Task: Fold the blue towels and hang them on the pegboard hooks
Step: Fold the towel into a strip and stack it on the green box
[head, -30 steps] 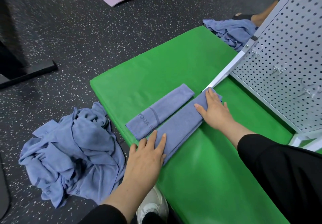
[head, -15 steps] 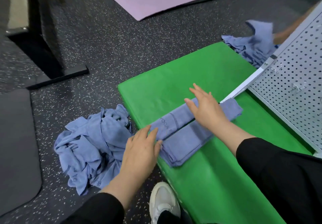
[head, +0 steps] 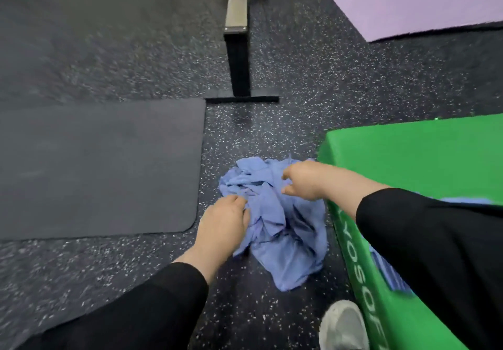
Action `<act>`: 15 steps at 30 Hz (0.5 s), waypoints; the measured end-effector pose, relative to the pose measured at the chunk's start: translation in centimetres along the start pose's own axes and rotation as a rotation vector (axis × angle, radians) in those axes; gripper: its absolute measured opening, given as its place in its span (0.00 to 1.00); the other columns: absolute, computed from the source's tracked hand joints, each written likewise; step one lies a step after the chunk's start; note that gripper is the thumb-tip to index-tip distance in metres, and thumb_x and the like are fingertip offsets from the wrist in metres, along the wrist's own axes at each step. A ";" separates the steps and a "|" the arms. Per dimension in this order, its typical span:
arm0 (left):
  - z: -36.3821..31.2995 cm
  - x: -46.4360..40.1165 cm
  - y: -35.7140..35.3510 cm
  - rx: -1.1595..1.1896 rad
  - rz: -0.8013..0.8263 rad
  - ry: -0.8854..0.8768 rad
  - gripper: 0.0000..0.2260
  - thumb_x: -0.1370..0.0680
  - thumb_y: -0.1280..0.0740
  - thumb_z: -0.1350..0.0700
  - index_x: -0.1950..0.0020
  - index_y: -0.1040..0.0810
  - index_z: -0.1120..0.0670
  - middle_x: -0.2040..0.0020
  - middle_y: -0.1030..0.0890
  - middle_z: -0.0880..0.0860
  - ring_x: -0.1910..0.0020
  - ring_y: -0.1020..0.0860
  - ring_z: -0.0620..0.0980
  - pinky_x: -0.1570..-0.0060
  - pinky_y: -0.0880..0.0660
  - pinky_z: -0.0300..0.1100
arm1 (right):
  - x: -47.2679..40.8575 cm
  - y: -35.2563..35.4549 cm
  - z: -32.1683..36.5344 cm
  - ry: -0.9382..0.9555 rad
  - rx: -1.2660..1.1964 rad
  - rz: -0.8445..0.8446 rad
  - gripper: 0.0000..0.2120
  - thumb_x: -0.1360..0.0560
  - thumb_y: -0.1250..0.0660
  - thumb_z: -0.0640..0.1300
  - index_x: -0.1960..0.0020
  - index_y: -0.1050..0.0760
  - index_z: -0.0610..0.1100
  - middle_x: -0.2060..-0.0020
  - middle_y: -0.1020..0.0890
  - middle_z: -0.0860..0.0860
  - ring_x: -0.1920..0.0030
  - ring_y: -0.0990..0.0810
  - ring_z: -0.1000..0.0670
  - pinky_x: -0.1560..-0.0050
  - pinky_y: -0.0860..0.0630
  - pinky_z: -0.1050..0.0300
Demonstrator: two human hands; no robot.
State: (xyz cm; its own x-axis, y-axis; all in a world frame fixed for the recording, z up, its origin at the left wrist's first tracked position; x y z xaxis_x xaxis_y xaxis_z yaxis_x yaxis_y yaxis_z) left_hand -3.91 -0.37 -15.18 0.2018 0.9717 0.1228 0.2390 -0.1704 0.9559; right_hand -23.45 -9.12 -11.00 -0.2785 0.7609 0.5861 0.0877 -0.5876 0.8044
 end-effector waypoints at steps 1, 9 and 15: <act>1.5 0.3 -0.2 0.002 0.011 0.021 0.07 0.19 0.37 0.53 0.52 0.23 0.55 0.53 0.20 0.55 0.54 0.22 0.62 0.59 0.27 0.52 | -1.3 -0.8 0.8 -0.019 -0.016 0.011 0.22 0.19 0.39 0.56 0.32 0.26 0.42 0.36 0.21 0.41 0.36 0.23 0.39 0.36 0.27 0.47; 6.8 1.7 -3.2 0.154 0.118 0.198 0.10 0.17 0.42 0.52 0.44 0.23 0.54 0.47 0.22 0.51 0.47 0.23 0.57 0.49 0.25 0.52 | -6.0 -10.6 3.2 -0.348 -0.249 -0.127 0.29 0.22 0.35 0.62 0.34 0.31 0.40 0.41 0.20 0.42 0.40 0.21 0.40 0.51 0.28 0.50; 5.5 0.7 -3.2 0.234 0.102 0.189 0.13 0.16 0.43 0.52 0.39 0.23 0.54 0.42 0.22 0.50 0.43 0.23 0.54 0.45 0.25 0.51 | -6.7 -12.2 1.4 -0.593 -0.635 -0.402 0.24 0.20 0.34 0.51 0.33 0.31 0.34 0.38 0.23 0.35 0.37 0.24 0.35 0.46 0.27 0.47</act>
State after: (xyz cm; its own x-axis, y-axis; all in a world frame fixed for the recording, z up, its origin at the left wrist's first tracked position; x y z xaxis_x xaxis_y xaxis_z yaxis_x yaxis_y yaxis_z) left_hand 0.67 -0.01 -19.64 0.0610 0.9572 0.2831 0.4429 -0.2801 0.8517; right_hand -21.30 -6.67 -24.65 0.3699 0.8515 0.3717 -0.4926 -0.1595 0.8555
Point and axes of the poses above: each hand's wrist, its own x-axis away from the middle knuckle, its own y-axis out of the back of the hand, z = x × y, the point moved 3 cm from there along -x, towards the middle knuckle
